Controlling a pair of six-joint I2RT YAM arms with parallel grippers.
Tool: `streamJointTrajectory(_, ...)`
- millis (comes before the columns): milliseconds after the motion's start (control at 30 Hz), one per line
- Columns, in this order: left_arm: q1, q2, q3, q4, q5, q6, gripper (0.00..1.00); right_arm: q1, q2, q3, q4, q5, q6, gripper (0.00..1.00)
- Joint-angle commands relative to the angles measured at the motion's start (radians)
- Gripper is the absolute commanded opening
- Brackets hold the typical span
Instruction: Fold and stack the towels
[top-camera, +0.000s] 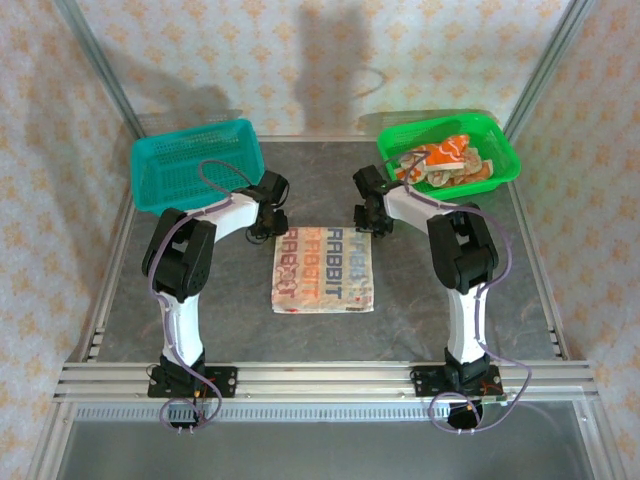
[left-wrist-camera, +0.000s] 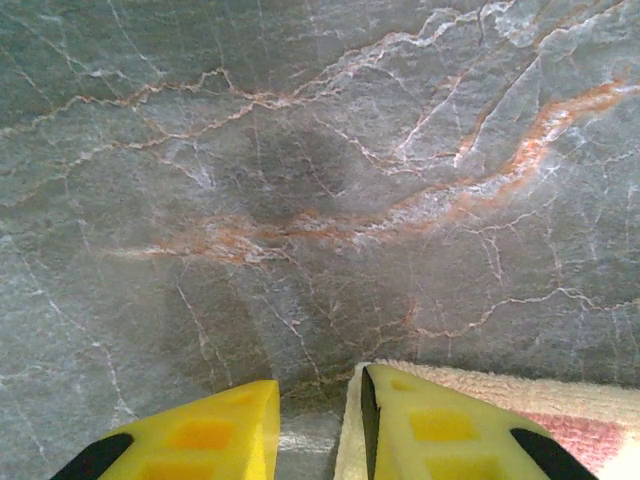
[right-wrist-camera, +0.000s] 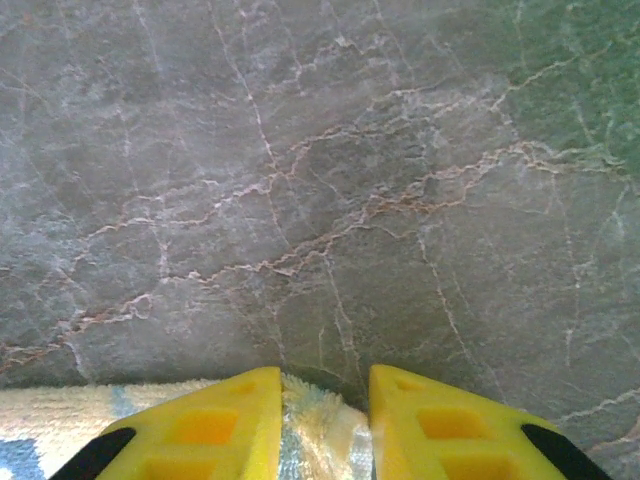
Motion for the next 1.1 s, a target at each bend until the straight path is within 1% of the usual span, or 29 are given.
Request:
streamJointTrajectory(0,0.002,0.032,-0.017,0.005,0.019,0.019,0.28,-0.002,0.014,-0.007,-0.013,-0.019,-0.005,0.28)
streamJointTrajectory(33,0.002,0.032,-0.017,0.006,0.023,0.021,0.27,-0.003,0.013,-0.013,-0.009,-0.021,-0.004,0.27)
streamJointTrajectory(67,0.001,0.031,-0.02,0.009,0.026,0.02,0.25,-0.003,0.013,-0.016,-0.007,-0.026,-0.005,0.23)
streamJointTrajectory(133,0.003,0.031,-0.022,0.017,0.033,0.019,0.19,-0.003,0.013,-0.02,-0.005,-0.035,-0.005,0.14)
streamJointTrajectory(200,0.002,0.03,-0.023,0.024,0.045,0.017,0.13,-0.002,0.009,-0.017,-0.005,-0.038,-0.007,0.02)
streamJointTrajectory(233,0.002,0.028,-0.023,0.031,0.057,0.015,0.1,-0.002,0.004,-0.015,-0.005,-0.037,-0.009,0.0)
streamJointTrajectory(300,0.002,0.019,-0.028,0.047,0.082,0.01,0.07,-0.002,-0.006,-0.009,-0.008,-0.036,-0.013,0.0)
streamJointTrajectory(367,0.002,0.006,-0.026,0.048,0.084,0.002,0.0,-0.003,-0.02,-0.003,-0.009,-0.038,-0.017,0.0)
streamJointTrajectory(567,0.003,-0.066,-0.018,-0.02,-0.026,-0.009,0.0,-0.001,-0.051,-0.009,-0.007,-0.043,-0.031,0.0)
streamJointTrajectory(633,0.005,-0.072,-0.02,-0.023,-0.046,-0.008,0.11,0.0,-0.057,-0.017,-0.001,-0.049,-0.029,0.0)
streamJointTrajectory(667,0.007,-0.107,-0.021,-0.019,-0.051,-0.01,0.17,0.003,-0.06,-0.02,0.003,-0.049,-0.03,0.0)
streamJointTrajectory(733,0.011,-0.109,-0.012,-0.013,-0.054,-0.011,0.32,0.008,-0.058,-0.02,0.001,-0.047,-0.032,0.0)
streamJointTrajectory(767,0.012,-0.105,-0.005,-0.01,-0.049,-0.01,0.35,0.008,-0.057,-0.019,0.001,-0.048,-0.033,0.0)
streamJointTrajectory(900,0.014,-0.084,0.014,0.021,0.02,-0.004,0.37,0.01,-0.049,-0.014,0.0,-0.053,-0.031,0.0)
streamJointTrajectory(933,0.014,-0.045,0.019,0.026,0.035,-0.001,0.37,0.011,-0.046,-0.014,0.001,-0.053,-0.03,0.0)
streamJointTrajectory(1067,0.014,0.007,0.029,0.019,0.051,0.003,0.35,0.012,-0.041,-0.01,-0.002,-0.052,-0.03,0.0)
